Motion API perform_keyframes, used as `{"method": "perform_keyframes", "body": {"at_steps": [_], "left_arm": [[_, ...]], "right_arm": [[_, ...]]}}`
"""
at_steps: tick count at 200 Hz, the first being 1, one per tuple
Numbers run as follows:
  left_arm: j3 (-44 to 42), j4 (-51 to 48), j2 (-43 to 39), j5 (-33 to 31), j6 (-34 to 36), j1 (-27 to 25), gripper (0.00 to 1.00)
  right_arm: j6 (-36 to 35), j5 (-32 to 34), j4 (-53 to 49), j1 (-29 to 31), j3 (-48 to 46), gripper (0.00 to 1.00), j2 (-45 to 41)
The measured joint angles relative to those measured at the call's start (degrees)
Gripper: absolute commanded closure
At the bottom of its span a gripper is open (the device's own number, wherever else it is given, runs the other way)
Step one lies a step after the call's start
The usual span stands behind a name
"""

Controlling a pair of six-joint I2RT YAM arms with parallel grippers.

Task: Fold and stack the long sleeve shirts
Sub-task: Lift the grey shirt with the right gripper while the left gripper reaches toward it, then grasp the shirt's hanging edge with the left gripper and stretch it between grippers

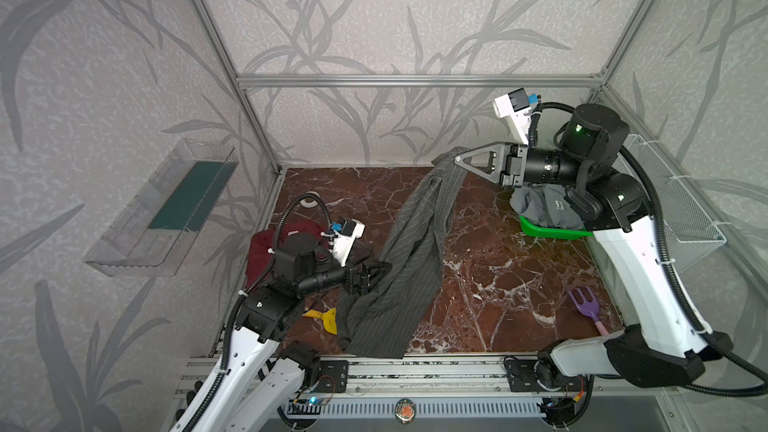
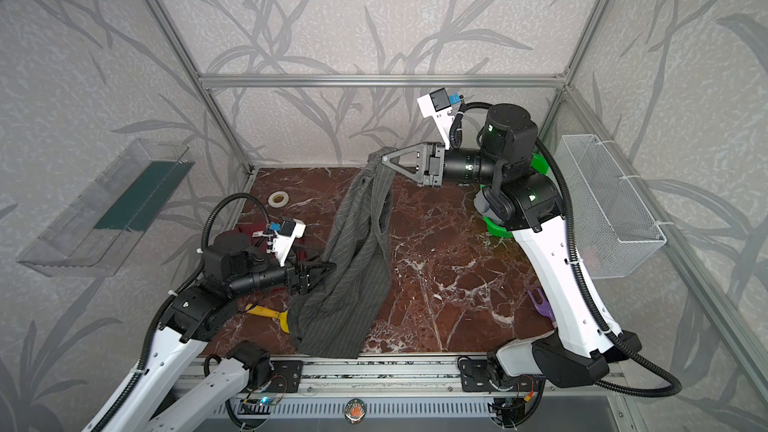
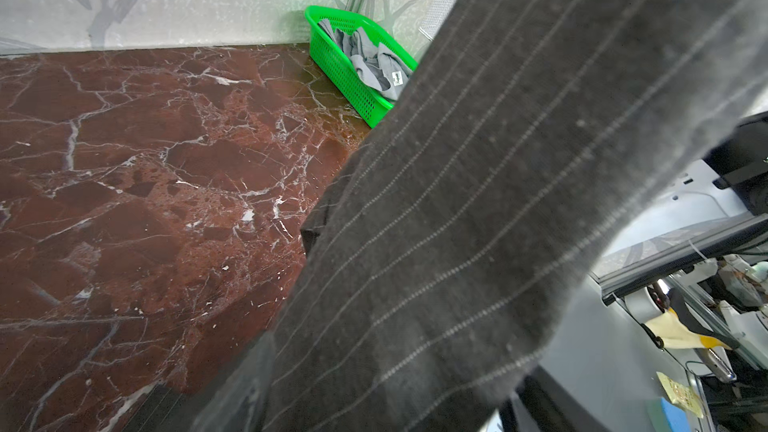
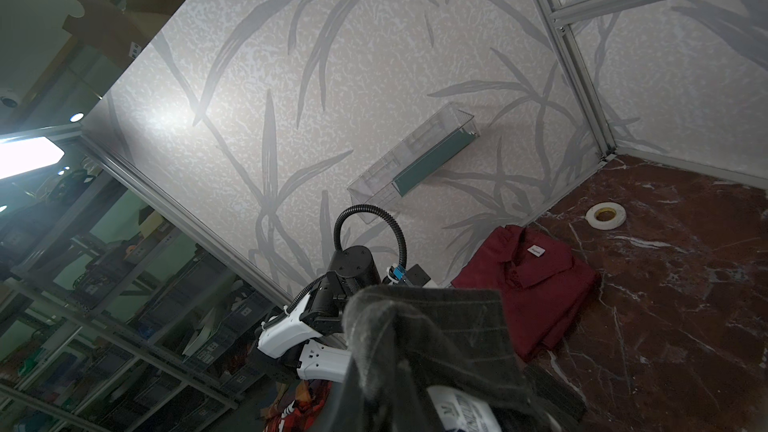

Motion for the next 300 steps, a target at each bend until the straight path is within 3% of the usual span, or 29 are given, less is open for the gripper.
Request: {"method": "perform_keyframes", "body": {"at_steps": [24, 44, 62, 128, 175, 249, 300], "left_arm": [[1.09, -2.91, -0.35, -3.58, 1.84, -0.68, 0.57], [2.64, -4.20, -0.61, -7.69, 3.17, -0.76, 0.86], [4.87, -5.40, -0.44, -12.63, 4.59, -0.76, 1.00], [15.41, -7.43, 3.13, -24.22, 8.15, -0.90, 1.00], [31.04, -8.28, 9.27, -30.05, 11.76, -0.94, 1.00], [58.31, -7.67, 18.71, -34.07, 16.04, -1.27, 1.00], [73.24, -7.21, 25.20, -33.33, 18.47, -1.68, 1.00]], "right_arm": [[0.85, 1.01, 0.39, -1.68, -1.44, 1.00, -0.35], [1.27, 3.91, -0.44, -4.44, -2.78, 1.00, -1.22], [1.05, 8.22, -2.69, -7.26, -4.28, 1.00, -2.84], [-1.07, 20.85, -8.24, -11.34, -7.58, 1.00, -10.49], [-4.37, 28.44, -10.16, -11.54, -7.41, 1.00, -16.44], [-6.95, 28.85, -11.82, -11.54, -1.46, 1.00, -20.90], [-6.38, 23.76, -11.85, -11.54, 2.69, 1.00, -20.96]]}}
